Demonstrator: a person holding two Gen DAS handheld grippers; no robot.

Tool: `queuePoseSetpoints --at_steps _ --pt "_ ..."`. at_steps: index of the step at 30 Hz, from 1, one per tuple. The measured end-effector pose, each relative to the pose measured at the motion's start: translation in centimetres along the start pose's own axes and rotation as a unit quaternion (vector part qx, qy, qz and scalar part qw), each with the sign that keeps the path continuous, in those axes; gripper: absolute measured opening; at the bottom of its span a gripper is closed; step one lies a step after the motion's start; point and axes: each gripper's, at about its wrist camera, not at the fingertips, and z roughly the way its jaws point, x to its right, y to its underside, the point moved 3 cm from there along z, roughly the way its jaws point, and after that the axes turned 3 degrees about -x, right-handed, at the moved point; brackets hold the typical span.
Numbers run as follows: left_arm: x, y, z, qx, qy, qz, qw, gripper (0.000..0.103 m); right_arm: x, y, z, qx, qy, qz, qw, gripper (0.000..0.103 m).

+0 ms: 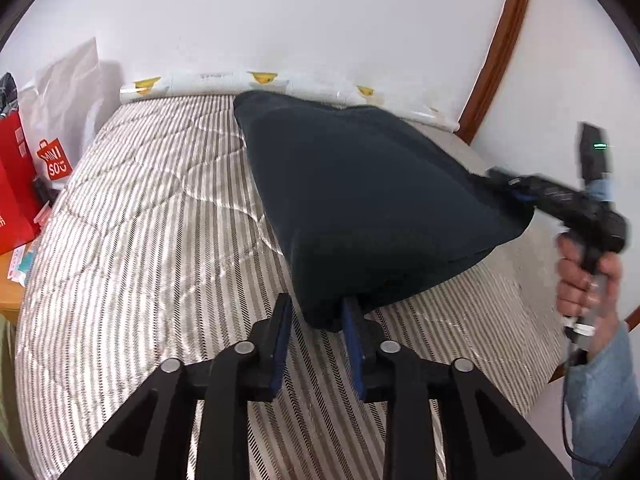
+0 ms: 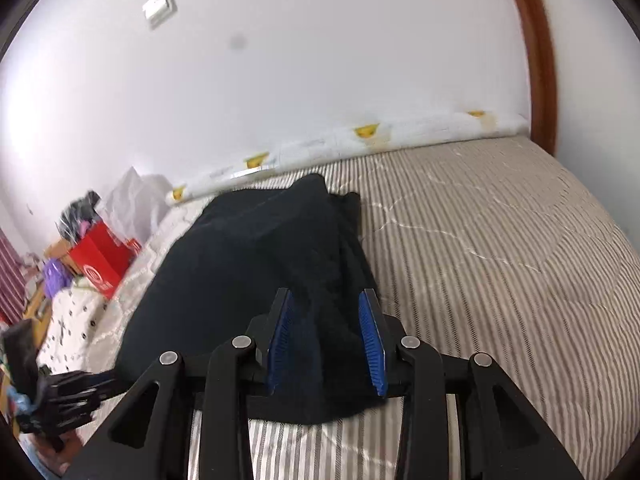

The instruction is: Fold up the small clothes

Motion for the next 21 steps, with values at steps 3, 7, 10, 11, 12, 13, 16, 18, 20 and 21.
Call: queuePoseSetpoints --at_steps 3,7,10,11,12,13,16,18,20,21 --pt "-0.3 -0.3 -0.8 0.008 -0.003 -0.002 1.0 0.029 0.3 0.0 3.3 -0.047 0.034 -0.01 0.998 0.008" --pt "-0.6 -1.0 -1.2 0.017 -0.001 -0.008 0.9998 0.029 2.5 -0.2 0.8 0.002 -0.022 0.014 1.0 0.003" --pt "-0.1 -2.4 -0.3 0.016 0.008 -0.007 0.9998 0.031 3.8 0.2 1.7 -0.022 0.032 0.026 0.999 0.0" --pt "0.1 -2.8 -0.1 0.014 0.007 -0.005 0.9999 0.031 3.9 0.2 1.8 -0.029 0.057 0.023 0.998 0.0" --pt "0.4 -3.4 0.4 0.013 0.005 0.0 0.9999 0.031 3.9 0.2 1.3 -0.024 0.052 0.03 0.998 0.0" --pt "0.8 -3.8 0.7 0.012 0.001 0.005 0.9999 0.031 3.8 0.1 0.6 -0.013 0.036 0.041 0.998 0.001" --pt "1.5 -4.8 1.8 0.009 -0.008 0.015 0.9998 0.031 2.1 -0.4 -1.9 0.032 0.014 0.04 0.999 0.004" --pt "1.7 -4.7 2.5 -0.002 -0.015 0.017 0.9997 0.032 0.0 -0.3 -2.0 0.029 0.006 0.004 1.0 0.004" --pt "1.8 -4.2 3.0 -0.004 -0.03 0.025 0.9992 0.036 -1.1 0.0 -1.2 0.017 0.016 -0.026 0.999 0.004" --pt "1.8 -3.8 3.1 -0.006 -0.034 0.029 0.999 0.037 -1.4 0.7 -0.3 0.002 0.027 -0.041 0.999 0.004"
